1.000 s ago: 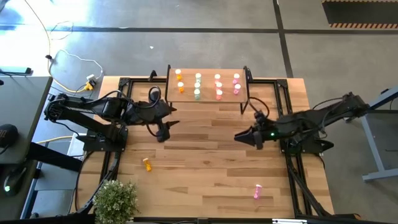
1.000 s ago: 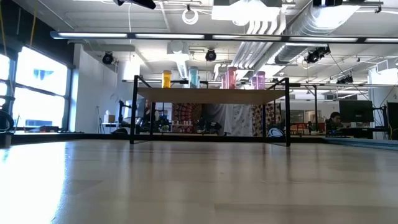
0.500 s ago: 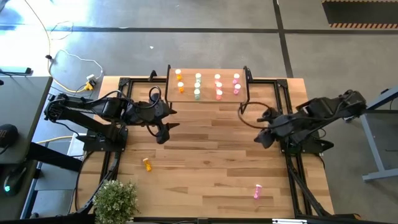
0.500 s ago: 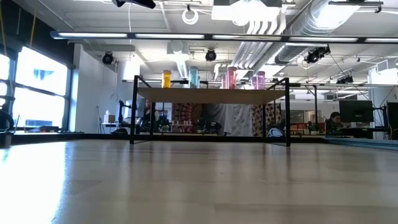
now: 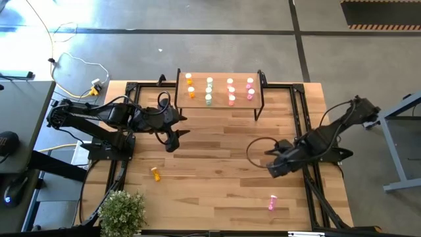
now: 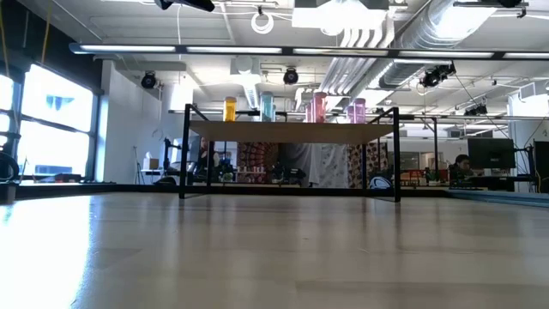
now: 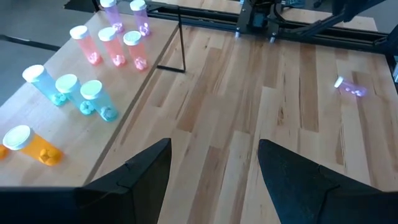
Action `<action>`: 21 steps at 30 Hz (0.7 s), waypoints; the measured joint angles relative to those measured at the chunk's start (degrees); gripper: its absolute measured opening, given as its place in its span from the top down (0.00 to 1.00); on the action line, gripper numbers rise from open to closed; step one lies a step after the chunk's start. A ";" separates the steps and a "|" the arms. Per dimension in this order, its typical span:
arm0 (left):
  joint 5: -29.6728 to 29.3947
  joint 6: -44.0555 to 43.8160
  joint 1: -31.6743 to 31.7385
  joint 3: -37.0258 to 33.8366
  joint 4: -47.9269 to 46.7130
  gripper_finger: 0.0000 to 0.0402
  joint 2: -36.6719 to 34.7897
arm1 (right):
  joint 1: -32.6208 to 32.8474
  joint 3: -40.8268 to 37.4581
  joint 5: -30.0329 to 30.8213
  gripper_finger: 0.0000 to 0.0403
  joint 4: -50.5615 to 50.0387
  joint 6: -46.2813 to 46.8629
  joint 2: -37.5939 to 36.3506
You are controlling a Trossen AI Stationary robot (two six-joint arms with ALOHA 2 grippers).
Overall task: Pick and place medicine bottles onto shelf by color
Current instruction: Put the purple pill bottle on the shelf aligned with the purple pill bottles
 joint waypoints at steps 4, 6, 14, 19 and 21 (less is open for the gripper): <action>0.75 0.02 0.00 0.00 0.02 0.43 0.00 | 2.42 -1.76 -1.16 0.63 2.47 5.81 1.66; 0.81 0.03 0.01 0.00 0.02 0.43 0.00 | 3.58 -2.52 -1.41 0.63 4.21 8.16 2.36; 0.98 0.04 0.00 0.00 0.04 0.43 0.00 | 8.27 -8.44 -2.16 0.63 14.13 22.72 3.62; 1.01 0.04 0.00 0.00 0.07 0.43 0.00 | 11.65 -13.94 1.45 0.63 24.12 31.89 3.60; 1.01 0.04 0.02 0.00 0.09 0.43 0.00 | 12.46 -15.76 1.50 0.64 27.14 32.67 3.63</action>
